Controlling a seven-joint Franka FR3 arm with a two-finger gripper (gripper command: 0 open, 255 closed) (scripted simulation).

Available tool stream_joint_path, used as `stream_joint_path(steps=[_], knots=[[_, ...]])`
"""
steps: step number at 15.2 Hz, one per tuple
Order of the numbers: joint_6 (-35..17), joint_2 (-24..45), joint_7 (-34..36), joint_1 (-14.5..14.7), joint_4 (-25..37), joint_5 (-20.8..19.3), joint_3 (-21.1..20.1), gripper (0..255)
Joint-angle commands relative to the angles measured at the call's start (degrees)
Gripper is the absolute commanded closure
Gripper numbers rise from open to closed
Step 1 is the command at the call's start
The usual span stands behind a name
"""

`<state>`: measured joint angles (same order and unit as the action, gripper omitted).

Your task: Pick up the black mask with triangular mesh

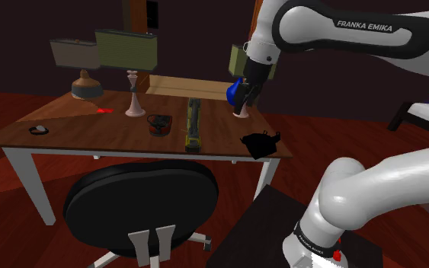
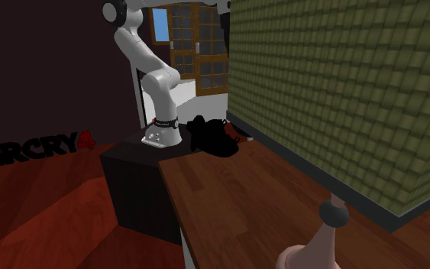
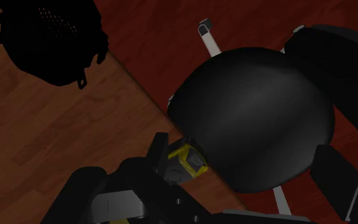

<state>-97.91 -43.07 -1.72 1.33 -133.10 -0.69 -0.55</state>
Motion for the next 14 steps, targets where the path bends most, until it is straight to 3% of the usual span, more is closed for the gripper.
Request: stream_joint_path(steps=[1, 14], knots=[[0.0, 0.0, 0.0, 0.0, 0.0, 0.0, 0.0, 0], [-22.8, -4.1, -6.0, -7.8, -22.3, -12.7, 7.1, 0]])
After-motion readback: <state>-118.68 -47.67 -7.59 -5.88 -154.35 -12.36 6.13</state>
